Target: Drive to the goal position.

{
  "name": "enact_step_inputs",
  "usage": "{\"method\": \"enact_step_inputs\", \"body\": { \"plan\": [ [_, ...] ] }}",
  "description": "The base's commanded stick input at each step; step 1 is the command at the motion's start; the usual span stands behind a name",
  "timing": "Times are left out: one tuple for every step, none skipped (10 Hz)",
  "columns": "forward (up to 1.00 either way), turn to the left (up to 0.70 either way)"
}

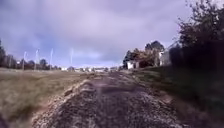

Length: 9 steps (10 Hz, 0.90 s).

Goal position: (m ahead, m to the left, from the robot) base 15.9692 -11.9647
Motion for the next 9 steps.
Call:
{"method": "enact_step_inputs", "body": {
  "plan": [
    [0.7,0.0],
    [0.7,0.0],
    [0.7,0.0],
    [0.7,0.0],
    [0.7,0.0],
    [0.7,0.0],
    [0.7,0.0],
    [0.7,0.0],
    [0.7,0.0]
  ]
}}
